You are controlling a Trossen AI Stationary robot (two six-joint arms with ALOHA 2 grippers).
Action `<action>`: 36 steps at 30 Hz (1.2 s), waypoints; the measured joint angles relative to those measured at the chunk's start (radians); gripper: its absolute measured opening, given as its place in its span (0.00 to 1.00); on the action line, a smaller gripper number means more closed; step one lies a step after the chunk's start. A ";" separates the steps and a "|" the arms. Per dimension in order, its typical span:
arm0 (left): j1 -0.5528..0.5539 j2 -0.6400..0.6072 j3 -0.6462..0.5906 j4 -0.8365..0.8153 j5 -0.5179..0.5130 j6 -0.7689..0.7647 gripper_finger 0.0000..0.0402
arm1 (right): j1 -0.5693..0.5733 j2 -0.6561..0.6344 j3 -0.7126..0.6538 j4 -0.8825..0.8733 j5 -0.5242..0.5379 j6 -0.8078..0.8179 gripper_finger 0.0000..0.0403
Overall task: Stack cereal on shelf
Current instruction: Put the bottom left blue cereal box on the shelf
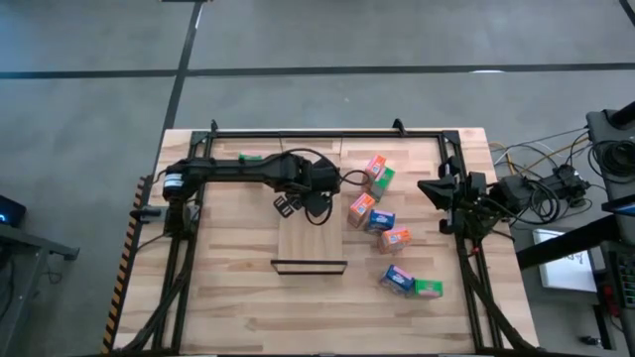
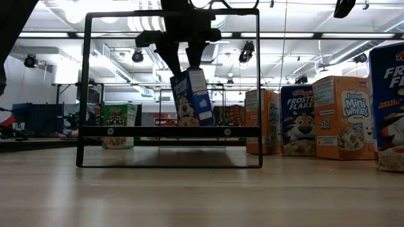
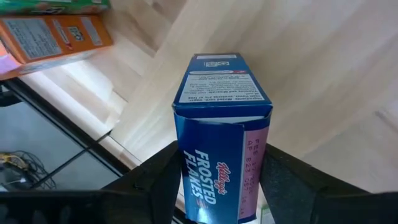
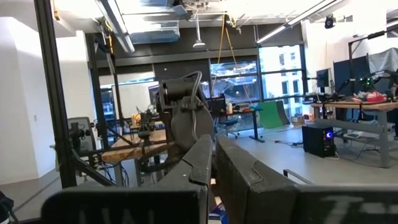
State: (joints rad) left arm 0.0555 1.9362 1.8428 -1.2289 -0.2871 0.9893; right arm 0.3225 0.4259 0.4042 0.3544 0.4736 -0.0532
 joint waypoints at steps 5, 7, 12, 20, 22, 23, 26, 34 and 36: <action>0.003 0.000 -0.018 0.024 0.000 0.007 0.50 | 0.000 0.000 0.000 0.000 0.000 0.000 0.03; 0.005 0.000 -0.018 0.023 0.000 0.008 0.51 | 0.000 0.000 0.000 0.000 0.000 0.000 0.03; 0.006 0.000 -0.004 0.025 0.000 0.008 0.53 | 0.000 0.000 0.000 0.000 0.000 0.000 0.03; 0.006 0.000 0.064 0.012 0.000 -0.009 0.54 | 0.000 0.000 0.000 0.000 0.000 0.000 0.03; 0.006 0.000 0.088 -0.003 -0.001 -0.023 0.54 | 0.000 0.000 0.000 0.000 0.000 0.000 0.03; 0.006 0.000 0.099 -0.013 -0.001 -0.039 0.54 | 0.000 0.000 0.000 -0.001 0.000 0.000 0.03; 0.006 0.000 0.138 -0.060 0.003 -0.120 0.54 | 0.000 0.000 0.000 -0.001 0.000 0.000 0.03; -0.007 -0.017 0.203 -0.287 -0.016 -0.413 0.32 | 0.000 0.000 0.000 -0.005 0.000 0.000 0.03; -0.011 -0.035 0.192 -0.301 -0.015 -0.472 0.21 | 0.000 0.000 0.000 -0.005 0.000 0.000 0.03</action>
State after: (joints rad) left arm 0.0442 1.9007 2.0350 -1.5295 -0.3024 0.5173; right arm 0.3225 0.4259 0.4042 0.3489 0.4736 -0.0528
